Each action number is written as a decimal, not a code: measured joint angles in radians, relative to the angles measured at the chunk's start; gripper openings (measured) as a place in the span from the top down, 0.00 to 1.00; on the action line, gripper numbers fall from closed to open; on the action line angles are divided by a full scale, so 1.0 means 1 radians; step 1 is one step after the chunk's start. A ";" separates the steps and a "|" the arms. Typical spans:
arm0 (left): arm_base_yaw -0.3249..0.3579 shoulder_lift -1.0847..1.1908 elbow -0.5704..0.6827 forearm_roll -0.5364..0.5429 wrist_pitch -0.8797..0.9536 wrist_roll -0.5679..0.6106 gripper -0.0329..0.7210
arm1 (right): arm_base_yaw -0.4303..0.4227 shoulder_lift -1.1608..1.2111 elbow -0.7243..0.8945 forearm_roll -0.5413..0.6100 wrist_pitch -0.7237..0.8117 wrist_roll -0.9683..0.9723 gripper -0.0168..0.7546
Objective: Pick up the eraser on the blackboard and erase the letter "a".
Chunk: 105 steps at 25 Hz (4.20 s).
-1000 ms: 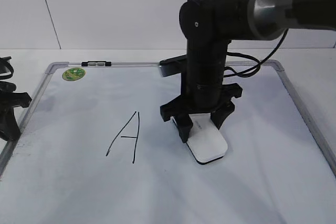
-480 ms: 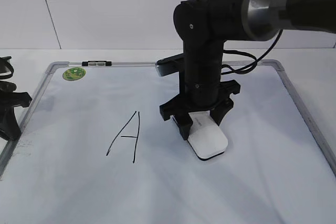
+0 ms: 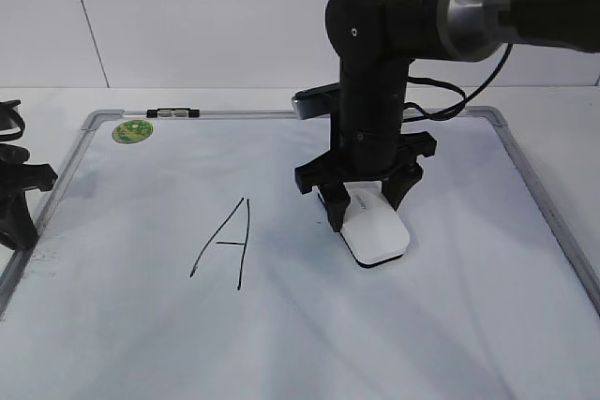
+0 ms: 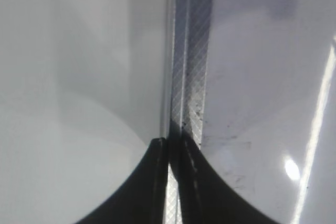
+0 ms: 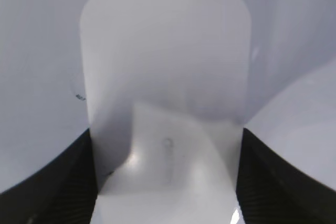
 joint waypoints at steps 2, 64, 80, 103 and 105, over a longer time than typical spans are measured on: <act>0.000 0.000 0.000 0.000 0.000 0.000 0.91 | -0.004 0.000 0.000 0.013 0.000 0.000 0.26; 0.000 0.000 0.000 0.000 -0.004 0.000 0.91 | -0.049 -0.314 0.057 -0.209 0.002 0.119 0.26; 0.000 0.000 0.000 0.000 -0.004 0.000 0.91 | -0.221 -0.530 0.355 -0.259 0.002 0.177 0.26; 0.000 0.000 0.000 -0.006 -0.004 0.000 0.91 | -0.371 -0.395 0.412 -0.039 -0.002 -0.016 0.26; 0.000 0.000 0.000 -0.006 -0.004 0.000 0.91 | -0.371 -0.374 0.412 -0.034 -0.004 -0.017 0.26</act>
